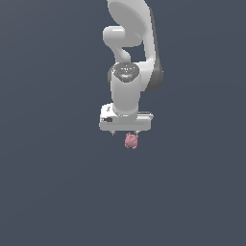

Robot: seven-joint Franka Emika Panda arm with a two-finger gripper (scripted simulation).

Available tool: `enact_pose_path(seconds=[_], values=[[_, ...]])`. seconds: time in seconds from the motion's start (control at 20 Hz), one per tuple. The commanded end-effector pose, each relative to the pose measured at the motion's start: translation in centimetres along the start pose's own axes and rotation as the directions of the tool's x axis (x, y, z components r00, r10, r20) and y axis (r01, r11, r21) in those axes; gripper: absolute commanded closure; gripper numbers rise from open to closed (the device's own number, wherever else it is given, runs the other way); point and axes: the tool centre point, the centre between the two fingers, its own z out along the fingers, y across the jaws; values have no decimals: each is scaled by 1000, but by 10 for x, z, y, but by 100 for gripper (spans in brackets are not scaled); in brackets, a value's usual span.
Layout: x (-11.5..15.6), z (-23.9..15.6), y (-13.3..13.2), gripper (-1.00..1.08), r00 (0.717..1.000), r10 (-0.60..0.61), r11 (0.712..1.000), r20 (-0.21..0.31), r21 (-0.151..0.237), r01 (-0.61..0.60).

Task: Pick up the object and move it to a goal position.

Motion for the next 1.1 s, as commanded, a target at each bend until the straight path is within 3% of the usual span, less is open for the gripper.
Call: enact_pose_path(seconds=[0.0, 0.5, 1.05], values=[[0, 0, 0, -92, 1000, 0, 1000, 0, 0, 0], [14, -5, 24, -92, 998, 50, 999, -42, 2, -50], [3, 16, 5, -92, 996, 79, 997, -29, 3, -79]])
